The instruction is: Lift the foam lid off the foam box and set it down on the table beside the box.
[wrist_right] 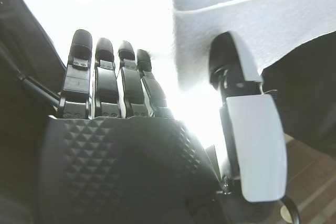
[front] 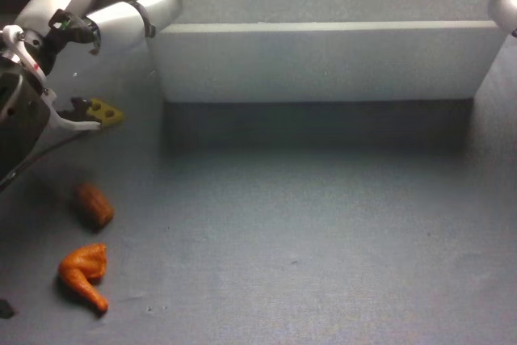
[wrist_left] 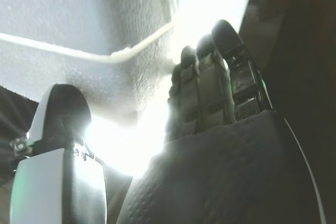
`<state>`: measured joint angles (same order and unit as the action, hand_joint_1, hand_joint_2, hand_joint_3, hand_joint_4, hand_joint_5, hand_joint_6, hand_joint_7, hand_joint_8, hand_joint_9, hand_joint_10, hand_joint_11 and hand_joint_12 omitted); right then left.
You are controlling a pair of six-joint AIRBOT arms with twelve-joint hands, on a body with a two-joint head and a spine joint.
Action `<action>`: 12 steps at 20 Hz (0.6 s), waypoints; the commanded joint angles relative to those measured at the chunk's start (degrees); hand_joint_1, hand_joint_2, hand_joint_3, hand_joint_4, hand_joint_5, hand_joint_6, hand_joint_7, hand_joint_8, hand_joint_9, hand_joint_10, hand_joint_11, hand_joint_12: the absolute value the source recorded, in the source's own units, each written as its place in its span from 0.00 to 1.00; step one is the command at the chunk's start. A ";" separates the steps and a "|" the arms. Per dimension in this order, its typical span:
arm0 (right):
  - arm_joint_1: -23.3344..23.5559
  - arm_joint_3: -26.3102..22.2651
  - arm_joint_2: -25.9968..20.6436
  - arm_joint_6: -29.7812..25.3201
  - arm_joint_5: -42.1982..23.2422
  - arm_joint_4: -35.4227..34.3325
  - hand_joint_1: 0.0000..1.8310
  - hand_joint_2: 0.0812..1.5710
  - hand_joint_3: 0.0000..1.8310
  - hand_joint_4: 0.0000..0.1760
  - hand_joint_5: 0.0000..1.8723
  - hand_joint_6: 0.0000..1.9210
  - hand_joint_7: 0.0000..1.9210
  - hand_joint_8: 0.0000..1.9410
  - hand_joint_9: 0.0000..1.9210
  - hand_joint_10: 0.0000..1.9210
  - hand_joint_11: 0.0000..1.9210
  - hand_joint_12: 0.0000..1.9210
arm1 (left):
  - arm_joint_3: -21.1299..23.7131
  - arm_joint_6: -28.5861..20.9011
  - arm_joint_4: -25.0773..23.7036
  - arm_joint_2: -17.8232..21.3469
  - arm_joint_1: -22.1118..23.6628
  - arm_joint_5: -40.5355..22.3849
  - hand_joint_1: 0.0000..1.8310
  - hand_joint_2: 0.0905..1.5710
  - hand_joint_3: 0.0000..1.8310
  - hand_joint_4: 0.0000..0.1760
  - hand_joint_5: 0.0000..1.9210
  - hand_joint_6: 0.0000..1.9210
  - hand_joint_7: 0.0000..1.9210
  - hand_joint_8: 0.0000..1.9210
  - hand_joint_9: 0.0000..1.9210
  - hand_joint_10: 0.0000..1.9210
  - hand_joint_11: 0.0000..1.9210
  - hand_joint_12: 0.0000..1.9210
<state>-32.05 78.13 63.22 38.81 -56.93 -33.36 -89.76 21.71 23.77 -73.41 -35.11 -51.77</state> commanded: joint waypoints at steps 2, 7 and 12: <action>0.87 -0.74 -0.41 -0.67 -7.89 4.71 0.31 0.81 0.00 0.00 0.00 0.35 0.14 0.06 0.01 0.33 0.00 0.52 | 0.82 -0.67 -3.51 0.70 1.07 -8.86 0.30 0.77 0.00 0.00 0.16 0.00 0.12 0.00 0.13 0.02 0.00 0.58; 1.81 -2.52 -1.61 -0.67 -9.70 6.37 0.24 0.80 0.00 0.00 0.00 0.00 0.00 0.00 0.01 0.00 0.00 0.00 | 2.49 -0.62 -4.67 2.09 1.09 -11.35 0.31 0.75 0.00 0.00 0.17 0.00 0.13 0.00 0.13 0.02 0.00 0.58; 1.81 -4.93 -3.62 -0.64 -12.42 8.45 0.26 0.78 0.00 0.00 0.03 0.05 0.09 0.04 0.00 0.39 0.00 0.80 | 5.12 -0.24 -6.02 3.93 0.40 -14.79 0.29 0.75 0.00 0.00 0.15 0.00 0.12 0.00 0.10 0.00 0.00 0.48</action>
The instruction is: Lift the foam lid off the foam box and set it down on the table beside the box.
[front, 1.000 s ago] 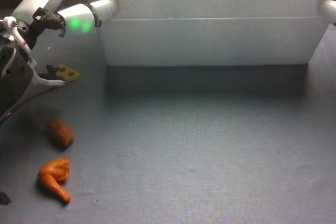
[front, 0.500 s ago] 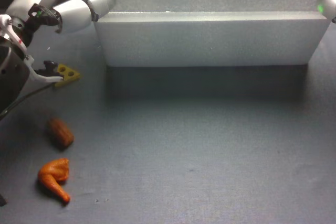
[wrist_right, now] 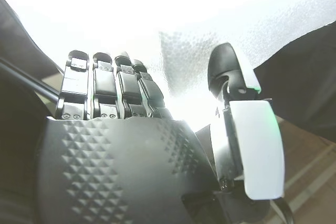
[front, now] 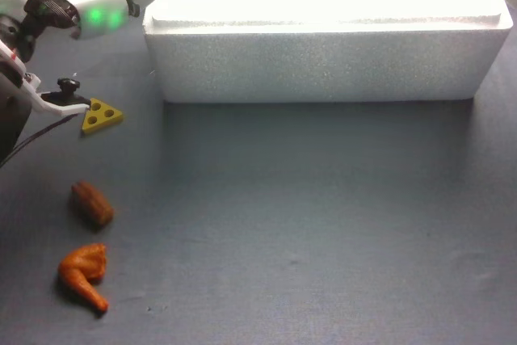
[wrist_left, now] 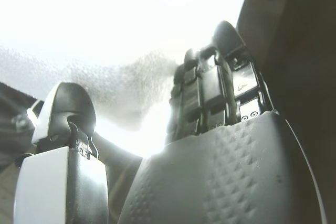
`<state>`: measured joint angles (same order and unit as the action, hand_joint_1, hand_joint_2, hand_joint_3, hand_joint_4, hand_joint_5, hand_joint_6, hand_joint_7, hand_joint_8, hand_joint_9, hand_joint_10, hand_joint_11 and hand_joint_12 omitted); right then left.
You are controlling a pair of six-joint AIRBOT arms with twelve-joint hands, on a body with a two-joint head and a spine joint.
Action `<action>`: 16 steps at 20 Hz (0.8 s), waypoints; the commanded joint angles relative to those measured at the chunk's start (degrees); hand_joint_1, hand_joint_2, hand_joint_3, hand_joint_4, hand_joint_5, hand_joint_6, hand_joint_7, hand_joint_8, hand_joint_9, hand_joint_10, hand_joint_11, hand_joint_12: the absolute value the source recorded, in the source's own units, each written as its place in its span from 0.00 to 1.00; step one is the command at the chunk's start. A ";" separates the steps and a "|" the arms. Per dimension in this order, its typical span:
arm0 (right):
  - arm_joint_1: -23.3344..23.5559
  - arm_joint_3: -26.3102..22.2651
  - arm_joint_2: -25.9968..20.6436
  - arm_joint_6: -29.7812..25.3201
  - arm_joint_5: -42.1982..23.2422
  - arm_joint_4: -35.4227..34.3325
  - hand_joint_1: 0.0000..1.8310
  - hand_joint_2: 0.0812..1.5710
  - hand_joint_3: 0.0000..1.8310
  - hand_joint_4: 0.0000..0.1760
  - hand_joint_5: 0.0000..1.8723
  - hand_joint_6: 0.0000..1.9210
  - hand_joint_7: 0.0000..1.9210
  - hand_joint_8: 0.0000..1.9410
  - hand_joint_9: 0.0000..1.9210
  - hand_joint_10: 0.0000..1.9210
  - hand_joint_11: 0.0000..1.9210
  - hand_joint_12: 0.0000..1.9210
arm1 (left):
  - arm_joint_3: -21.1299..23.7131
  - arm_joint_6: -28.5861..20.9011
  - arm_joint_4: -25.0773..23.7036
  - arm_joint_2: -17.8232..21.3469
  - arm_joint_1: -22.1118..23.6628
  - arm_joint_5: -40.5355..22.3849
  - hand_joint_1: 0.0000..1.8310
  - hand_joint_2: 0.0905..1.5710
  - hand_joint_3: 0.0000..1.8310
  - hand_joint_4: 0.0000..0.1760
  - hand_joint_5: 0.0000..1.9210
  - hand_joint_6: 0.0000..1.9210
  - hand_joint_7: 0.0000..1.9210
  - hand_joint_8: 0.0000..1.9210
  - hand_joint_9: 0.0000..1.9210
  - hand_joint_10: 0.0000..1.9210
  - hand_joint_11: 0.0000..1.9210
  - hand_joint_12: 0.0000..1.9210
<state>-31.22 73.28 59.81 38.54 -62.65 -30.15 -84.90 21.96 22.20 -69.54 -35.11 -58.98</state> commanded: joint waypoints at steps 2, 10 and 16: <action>0.87 -1.37 -1.18 -0.16 -7.66 6.12 0.31 0.79 0.00 0.00 0.00 0.37 0.00 0.80 0.00 0.97 0.02 0.99 | 1.28 -0.46 -4.82 0.87 -0.15 -8.76 0.29 0.75 0.00 0.00 0.15 0.00 0.11 0.00 0.10 0.00 0.00 0.50; -1.73 -6.89 -5.03 0.88 -11.85 9.39 0.35 0.78 0.00 0.00 0.00 0.38 0.00 0.61 0.00 0.79 0.00 1.00 | 6.41 0.46 -6.69 4.09 -3.23 -14.01 0.29 0.76 0.00 0.00 0.15 0.00 0.10 0.00 0.11 0.01 0.00 0.73; -5.33 -11.80 -8.34 1.60 -14.44 11.52 0.33 0.80 0.00 0.00 0.00 0.38 0.00 0.32 0.00 0.44 0.00 1.00 | 11.25 1.73 -7.92 6.72 -6.41 -18.00 0.27 0.76 0.00 0.03 0.14 0.00 0.07 0.00 0.09 0.00 0.00 0.76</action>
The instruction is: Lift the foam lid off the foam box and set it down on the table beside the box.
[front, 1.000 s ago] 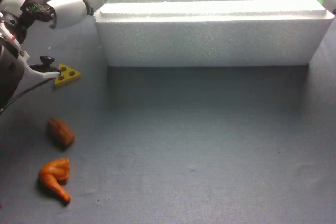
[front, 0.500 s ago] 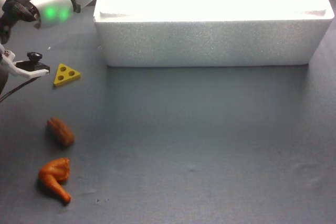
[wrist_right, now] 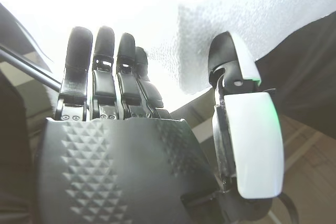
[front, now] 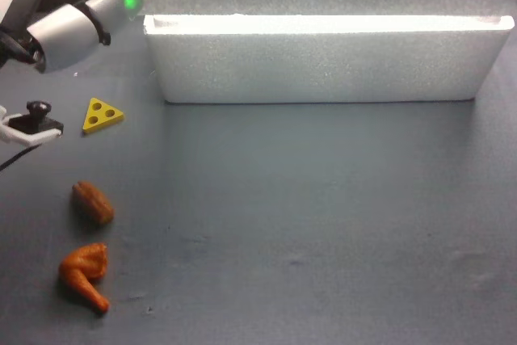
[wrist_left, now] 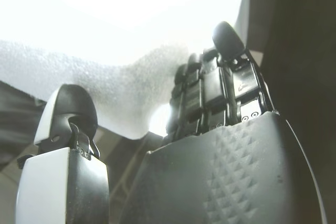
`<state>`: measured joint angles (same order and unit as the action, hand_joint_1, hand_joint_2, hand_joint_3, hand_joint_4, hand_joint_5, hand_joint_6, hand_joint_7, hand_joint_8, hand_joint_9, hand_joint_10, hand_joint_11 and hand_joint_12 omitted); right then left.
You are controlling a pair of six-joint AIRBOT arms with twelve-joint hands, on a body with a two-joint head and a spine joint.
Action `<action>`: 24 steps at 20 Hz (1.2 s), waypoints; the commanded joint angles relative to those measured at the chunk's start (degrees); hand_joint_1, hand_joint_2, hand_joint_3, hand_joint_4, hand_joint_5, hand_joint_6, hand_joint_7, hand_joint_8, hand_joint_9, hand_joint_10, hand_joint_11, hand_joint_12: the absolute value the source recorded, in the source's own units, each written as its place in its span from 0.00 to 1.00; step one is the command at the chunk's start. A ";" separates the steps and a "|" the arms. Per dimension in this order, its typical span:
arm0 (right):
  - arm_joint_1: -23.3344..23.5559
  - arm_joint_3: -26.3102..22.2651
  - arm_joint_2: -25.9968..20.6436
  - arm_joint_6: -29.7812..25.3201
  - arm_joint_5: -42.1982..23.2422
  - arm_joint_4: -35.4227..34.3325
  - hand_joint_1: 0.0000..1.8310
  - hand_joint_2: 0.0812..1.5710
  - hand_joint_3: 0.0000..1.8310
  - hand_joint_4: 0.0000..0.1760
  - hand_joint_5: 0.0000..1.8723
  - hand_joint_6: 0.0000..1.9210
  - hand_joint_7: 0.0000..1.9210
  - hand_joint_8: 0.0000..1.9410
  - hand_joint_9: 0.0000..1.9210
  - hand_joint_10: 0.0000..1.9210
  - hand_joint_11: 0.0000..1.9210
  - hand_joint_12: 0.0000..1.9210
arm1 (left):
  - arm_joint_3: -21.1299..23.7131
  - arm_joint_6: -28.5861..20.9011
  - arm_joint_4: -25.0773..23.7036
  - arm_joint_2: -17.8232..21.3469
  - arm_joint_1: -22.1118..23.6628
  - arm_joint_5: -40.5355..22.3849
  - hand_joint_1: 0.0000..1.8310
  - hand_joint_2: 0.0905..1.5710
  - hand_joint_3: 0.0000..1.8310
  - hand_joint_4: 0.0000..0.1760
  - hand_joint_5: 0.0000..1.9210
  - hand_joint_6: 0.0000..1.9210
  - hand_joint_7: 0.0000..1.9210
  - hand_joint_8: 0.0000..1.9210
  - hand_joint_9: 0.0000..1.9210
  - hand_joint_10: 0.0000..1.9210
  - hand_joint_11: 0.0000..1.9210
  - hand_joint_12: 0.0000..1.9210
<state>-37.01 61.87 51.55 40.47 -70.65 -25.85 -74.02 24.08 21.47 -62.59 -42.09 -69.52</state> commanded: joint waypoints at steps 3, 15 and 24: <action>-2.35 -3.38 -2.09 0.21 -8.43 7.68 0.32 0.80 0.00 0.00 0.00 0.43 0.00 0.25 0.00 0.36 0.00 1.00 | 2.83 0.38 -8.20 1.25 -0.81 -9.03 0.26 0.77 0.00 0.00 0.12 0.00 0.06 0.00 0.08 0.00 0.00 0.66; -9.35 -10.43 -6.96 -0.13 -9.58 12.46 0.24 0.78 0.00 0.00 0.00 0.30 0.01 0.01 0.01 0.01 0.00 1.00 | 11.51 2.17 -10.06 6.03 -8.01 -12.77 0.29 0.79 0.00 0.00 0.13 0.01 0.05 0.00 0.06 0.01 0.00 0.48; -15.47 -13.11 -9.10 -1.64 -9.19 12.91 0.23 0.82 0.00 0.00 0.00 0.32 0.00 0.08 0.00 0.13 0.00 1.00 | 15.36 1.36 -10.96 7.38 -14.31 -11.96 0.25 0.76 0.00 0.28 0.12 0.00 0.06 0.00 0.06 0.00 0.00 0.24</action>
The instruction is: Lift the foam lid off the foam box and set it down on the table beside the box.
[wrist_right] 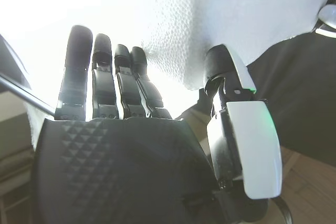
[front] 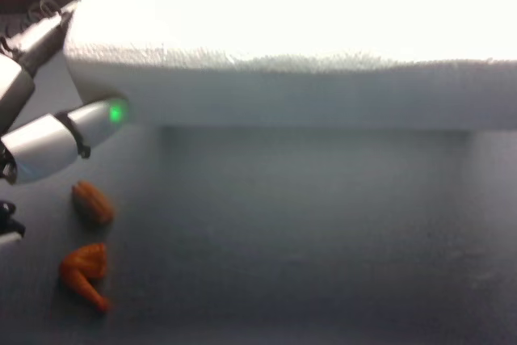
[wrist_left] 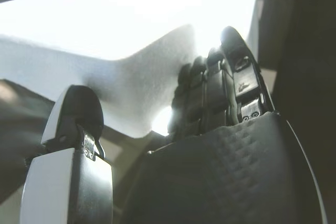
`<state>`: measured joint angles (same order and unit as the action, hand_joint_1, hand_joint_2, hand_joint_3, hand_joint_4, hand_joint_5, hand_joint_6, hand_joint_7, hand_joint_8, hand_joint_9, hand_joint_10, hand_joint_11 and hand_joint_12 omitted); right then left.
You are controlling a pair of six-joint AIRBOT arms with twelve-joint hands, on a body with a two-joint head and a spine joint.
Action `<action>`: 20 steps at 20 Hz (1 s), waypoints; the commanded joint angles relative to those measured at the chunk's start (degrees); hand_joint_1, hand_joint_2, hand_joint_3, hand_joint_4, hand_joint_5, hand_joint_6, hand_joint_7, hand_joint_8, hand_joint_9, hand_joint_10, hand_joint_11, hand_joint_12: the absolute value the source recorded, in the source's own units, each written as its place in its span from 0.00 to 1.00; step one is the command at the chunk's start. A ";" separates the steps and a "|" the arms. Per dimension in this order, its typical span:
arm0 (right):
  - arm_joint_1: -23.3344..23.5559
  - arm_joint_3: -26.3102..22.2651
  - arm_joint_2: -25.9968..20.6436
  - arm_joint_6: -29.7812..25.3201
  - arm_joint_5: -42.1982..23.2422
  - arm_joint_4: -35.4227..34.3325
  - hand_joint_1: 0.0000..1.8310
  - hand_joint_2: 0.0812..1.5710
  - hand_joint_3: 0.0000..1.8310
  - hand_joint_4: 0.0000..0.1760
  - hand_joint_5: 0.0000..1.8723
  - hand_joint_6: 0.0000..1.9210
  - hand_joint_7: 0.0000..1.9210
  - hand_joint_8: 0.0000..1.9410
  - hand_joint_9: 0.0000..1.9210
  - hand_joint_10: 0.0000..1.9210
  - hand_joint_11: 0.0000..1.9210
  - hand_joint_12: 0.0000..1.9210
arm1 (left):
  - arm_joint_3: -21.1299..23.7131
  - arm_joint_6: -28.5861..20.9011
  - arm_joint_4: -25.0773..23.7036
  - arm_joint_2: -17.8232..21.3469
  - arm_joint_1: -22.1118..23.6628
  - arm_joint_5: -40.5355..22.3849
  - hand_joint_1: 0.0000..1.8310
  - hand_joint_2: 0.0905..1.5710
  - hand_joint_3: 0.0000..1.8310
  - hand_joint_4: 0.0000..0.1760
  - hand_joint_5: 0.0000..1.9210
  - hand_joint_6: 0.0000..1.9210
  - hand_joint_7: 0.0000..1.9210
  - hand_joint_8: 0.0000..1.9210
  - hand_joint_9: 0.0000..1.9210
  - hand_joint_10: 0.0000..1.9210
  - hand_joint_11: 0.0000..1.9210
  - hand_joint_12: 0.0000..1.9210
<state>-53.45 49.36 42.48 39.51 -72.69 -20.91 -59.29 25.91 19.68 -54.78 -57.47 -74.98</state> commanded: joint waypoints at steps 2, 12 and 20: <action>-0.64 -0.82 -0.03 -1.21 -6.90 7.56 0.24 0.80 0.00 0.00 0.00 0.32 0.00 0.04 0.00 0.03 0.00 1.00 | 0.70 -1.31 -9.03 -1.08 -0.13 -5.97 0.25 0.76 0.00 0.19 0.11 0.00 0.05 0.00 0.05 0.00 0.00 0.21; -4.85 -0.91 1.55 -3.85 -6.44 7.24 0.23 0.78 0.00 0.00 0.00 0.21 0.01 0.00 0.00 0.00 0.00 0.41 | 2.93 -2.57 -9.41 -0.99 -4.17 -6.53 0.22 0.77 0.00 0.08 0.11 0.00 0.06 0.00 0.07 0.00 0.00 0.26; -5.10 -3.88 -0.58 -4.08 -8.06 10.42 0.21 0.78 0.00 0.00 0.00 0.18 0.00 0.00 0.00 0.00 0.00 0.00 | 6.84 -2.25 -10.51 1.91 -6.95 -9.99 0.18 0.78 0.00 0.24 0.10 0.00 0.05 0.00 0.04 0.00 0.00 0.11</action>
<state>-59.11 46.33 41.76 36.07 -73.12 -19.31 -53.39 24.18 19.33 -52.07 -64.97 -78.91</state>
